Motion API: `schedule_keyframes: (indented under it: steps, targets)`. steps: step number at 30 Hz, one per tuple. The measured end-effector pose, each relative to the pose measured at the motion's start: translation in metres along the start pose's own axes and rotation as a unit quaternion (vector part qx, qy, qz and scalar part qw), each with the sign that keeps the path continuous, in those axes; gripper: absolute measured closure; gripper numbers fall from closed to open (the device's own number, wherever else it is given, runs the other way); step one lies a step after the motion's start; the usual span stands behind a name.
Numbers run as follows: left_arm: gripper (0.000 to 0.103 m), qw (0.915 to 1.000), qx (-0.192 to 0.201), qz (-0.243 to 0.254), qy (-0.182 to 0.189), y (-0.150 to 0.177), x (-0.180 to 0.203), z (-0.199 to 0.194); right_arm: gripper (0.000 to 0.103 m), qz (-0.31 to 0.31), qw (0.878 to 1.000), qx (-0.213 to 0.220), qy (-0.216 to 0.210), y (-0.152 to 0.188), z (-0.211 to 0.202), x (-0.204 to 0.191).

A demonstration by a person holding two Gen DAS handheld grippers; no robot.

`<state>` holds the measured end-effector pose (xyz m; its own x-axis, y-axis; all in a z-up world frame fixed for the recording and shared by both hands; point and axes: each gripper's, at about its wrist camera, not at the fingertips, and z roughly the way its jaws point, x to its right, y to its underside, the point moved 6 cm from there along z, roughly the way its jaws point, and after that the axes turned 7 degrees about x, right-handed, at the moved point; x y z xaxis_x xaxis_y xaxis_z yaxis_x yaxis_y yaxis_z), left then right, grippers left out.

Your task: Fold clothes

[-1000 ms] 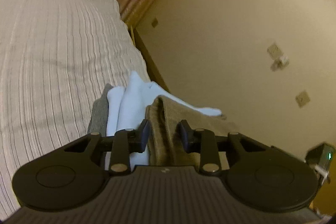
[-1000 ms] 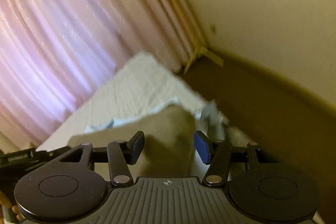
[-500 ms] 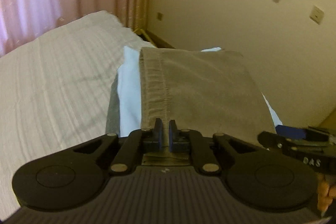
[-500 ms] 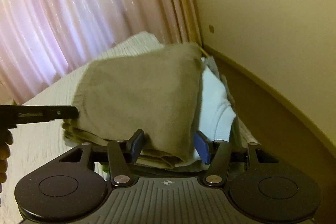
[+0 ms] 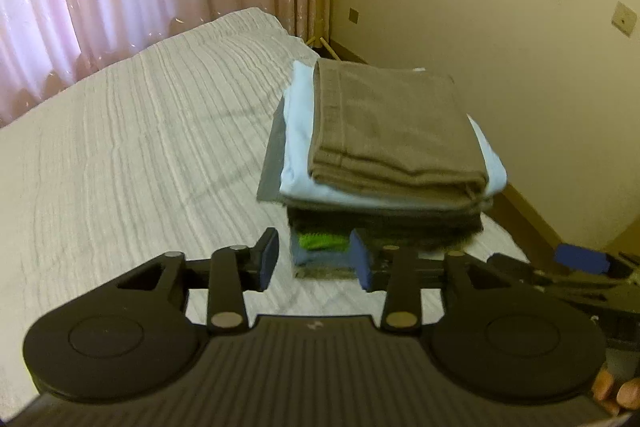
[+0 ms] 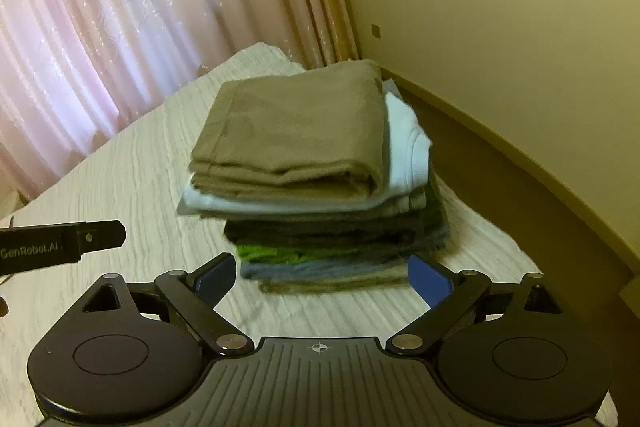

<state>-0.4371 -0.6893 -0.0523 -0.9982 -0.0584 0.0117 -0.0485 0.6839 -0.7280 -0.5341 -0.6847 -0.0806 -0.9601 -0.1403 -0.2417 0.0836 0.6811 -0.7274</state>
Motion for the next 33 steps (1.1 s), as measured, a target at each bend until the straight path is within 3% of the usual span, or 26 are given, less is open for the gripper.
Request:
schedule_keyframes:
  steps: [11,13,21,33]
  targets:
    - [0.047,0.9999,0.0,0.015,-0.003,0.027,-0.004,-0.05,0.0,0.009,1.0,-0.019,0.019,0.015,-0.021,-0.016]
    - [0.04,0.9999,0.001,0.016,-0.006,0.031,-0.005,-0.055,0.0,0.005,0.999,-0.023,0.025,0.017,-0.026,-0.018]
    - [0.023,0.9994,0.009,0.011,-0.031,0.043,-0.008,-0.063,0.0,-0.017,0.999,0.003,0.047,0.024,-0.034,-0.021]
    - [0.023,0.9993,-0.017,0.018,-0.028,0.064,-0.001,-0.055,0.0,-0.005,0.998,-0.027,0.051,0.037,-0.029,-0.009]
